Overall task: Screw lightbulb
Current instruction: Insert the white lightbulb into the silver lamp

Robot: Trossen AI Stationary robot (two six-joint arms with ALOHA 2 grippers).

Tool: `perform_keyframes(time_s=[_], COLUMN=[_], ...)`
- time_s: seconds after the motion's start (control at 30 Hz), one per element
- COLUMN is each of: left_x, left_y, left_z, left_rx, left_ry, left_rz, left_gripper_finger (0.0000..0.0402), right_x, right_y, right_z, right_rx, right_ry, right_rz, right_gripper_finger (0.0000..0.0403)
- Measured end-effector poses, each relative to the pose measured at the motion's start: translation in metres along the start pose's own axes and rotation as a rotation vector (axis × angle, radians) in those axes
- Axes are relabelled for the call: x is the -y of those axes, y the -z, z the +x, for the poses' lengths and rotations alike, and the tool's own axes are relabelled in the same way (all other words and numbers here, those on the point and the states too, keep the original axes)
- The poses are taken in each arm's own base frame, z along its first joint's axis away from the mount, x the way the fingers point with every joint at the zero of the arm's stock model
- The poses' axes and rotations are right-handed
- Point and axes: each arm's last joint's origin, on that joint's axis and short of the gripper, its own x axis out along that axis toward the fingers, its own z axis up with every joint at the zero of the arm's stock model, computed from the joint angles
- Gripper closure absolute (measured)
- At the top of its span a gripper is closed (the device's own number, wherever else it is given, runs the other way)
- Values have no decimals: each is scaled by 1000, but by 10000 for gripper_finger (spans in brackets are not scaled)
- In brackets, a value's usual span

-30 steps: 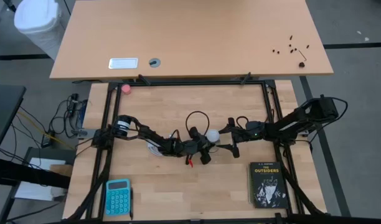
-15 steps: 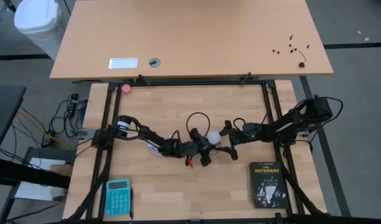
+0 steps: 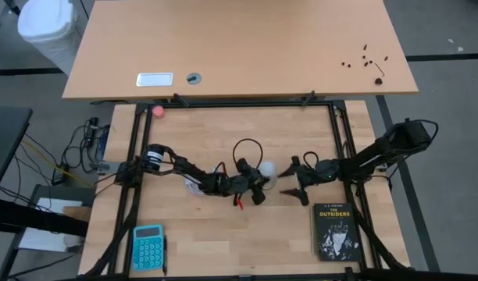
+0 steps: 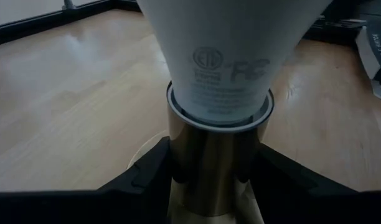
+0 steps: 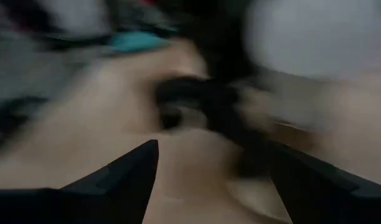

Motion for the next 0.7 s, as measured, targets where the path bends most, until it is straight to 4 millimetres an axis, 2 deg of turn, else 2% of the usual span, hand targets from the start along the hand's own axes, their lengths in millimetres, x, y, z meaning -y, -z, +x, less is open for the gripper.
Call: perform_keyframes(time_s=[0.1, 0.37, 0.5, 0.7], left_x=[0, 3, 3, 5], left_y=[0, 0, 0, 0], left_z=[0, 0, 0, -1], left_rx=[-4, -11, -13, -13], left_ry=[14, 77, 84, 89], left_rz=[4, 23, 25, 26], left_gripper_finger=[217, 217, 217, 217], right_x=[12, 25, 24, 12], right_y=[1, -14, -15, -15], right_z=[3, 26, 32, 28], right_rx=[-10, 0, -11, -10], right_ry=[153, 129, 82, 27], right_rz=[-32, -118, -130, -94], right_gripper_finger=[95, 95, 95, 95])
